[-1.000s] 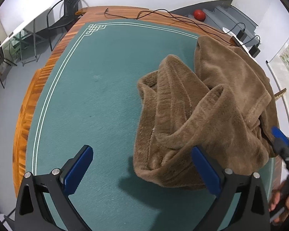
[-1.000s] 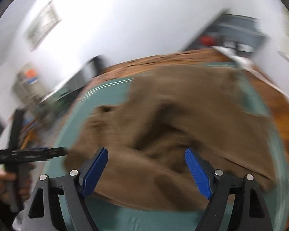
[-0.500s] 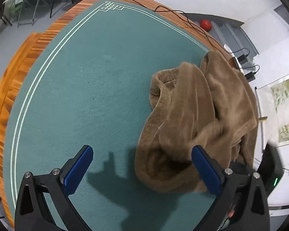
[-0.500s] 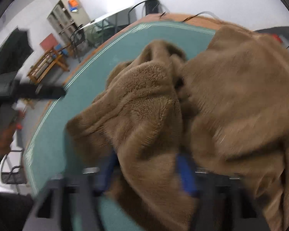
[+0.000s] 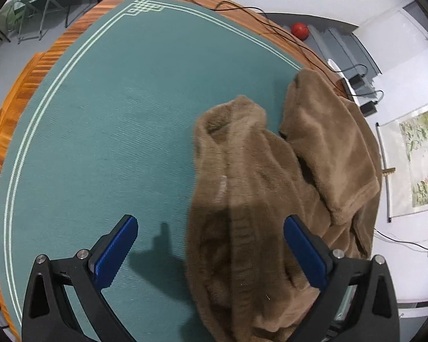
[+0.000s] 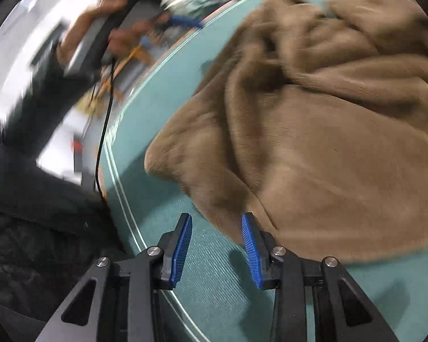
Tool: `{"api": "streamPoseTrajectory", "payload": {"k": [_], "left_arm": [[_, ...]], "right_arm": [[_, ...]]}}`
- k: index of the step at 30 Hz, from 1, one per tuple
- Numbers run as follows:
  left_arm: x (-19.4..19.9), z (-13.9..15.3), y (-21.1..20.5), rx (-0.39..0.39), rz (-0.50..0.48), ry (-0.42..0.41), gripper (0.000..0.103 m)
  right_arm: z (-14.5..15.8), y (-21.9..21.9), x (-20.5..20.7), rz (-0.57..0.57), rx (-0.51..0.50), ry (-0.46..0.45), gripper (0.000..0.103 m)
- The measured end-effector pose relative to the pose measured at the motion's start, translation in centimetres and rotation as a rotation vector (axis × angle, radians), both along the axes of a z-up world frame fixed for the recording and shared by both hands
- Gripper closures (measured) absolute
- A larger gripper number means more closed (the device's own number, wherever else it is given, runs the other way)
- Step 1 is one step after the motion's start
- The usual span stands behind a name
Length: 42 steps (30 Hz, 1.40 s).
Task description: Fold clothes
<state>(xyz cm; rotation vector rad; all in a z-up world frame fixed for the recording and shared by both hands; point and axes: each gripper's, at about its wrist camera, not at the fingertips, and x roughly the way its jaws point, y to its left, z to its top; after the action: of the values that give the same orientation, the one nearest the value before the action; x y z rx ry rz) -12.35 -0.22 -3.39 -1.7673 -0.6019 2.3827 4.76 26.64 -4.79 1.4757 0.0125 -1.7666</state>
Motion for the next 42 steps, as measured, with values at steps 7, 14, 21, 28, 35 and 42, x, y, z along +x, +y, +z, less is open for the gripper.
{"api": "streamPoseTrajectory", "payload": {"k": [7, 14, 21, 28, 35, 42], "left_arm": [[-0.4, 2.3, 9.6, -0.148, -0.302, 0.174, 0.001], [-0.3, 1.2, 19.6, -0.412, -0.619, 0.333, 0.001], [-3.5, -0.5, 20.1, -0.419, -0.522, 0.286, 0.001], [-8.0, -1.1, 15.6, -0.208, -0.326, 0.148, 0.047], [-9.6, 2.3, 8.4, -0.212, -0.139, 0.196, 0.049], [-10.6, 2.4, 4.4, -0.219, -0.061, 0.188, 0.049]], "right_arm": [[2.3, 7.7, -1.8, -0.401, 0.041, 0.163, 0.059], [4.6, 11.4, -5.5, -0.641, 0.242, 0.392, 0.036], [4.9, 12.1, -5.5, -0.675, 0.275, 0.405, 0.036], [5.2, 12.3, -6.2, -0.693, 0.317, 0.436, 0.036], [5.9, 11.0, -9.2, -0.666, 0.382, 0.522, 0.034], [4.1, 6.7, -14.0, -0.512, 0.498, 0.558, 0.03]]}}
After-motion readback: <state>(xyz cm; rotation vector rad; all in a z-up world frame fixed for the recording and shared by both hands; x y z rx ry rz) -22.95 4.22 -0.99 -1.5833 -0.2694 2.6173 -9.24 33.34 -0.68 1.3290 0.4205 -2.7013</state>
